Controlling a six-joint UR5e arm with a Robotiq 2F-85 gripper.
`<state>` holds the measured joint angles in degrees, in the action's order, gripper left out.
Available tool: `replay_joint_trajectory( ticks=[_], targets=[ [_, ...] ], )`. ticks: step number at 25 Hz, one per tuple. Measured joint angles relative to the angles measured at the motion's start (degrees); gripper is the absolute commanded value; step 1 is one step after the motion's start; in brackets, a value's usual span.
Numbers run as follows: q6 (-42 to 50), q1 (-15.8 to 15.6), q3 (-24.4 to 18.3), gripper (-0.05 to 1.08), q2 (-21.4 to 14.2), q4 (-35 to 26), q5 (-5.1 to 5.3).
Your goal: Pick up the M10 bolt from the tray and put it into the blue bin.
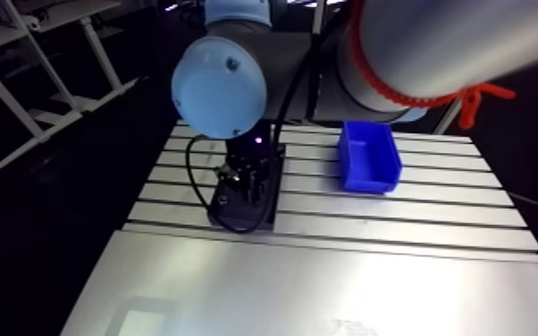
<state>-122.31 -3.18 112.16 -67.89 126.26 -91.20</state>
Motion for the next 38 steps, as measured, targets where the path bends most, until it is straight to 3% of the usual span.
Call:
replay_joint_trajectory(
  ticks=[12,28,38],
  targets=[
    [0.0,0.0,0.2,0.73,0.0,0.1,-0.13],
    [0.0,0.1,0.1,0.93,-0.1,0.2,-0.25],
    [-0.1,0.0,-0.6,1.06,-2.6,0.0,0.33]
  ],
)
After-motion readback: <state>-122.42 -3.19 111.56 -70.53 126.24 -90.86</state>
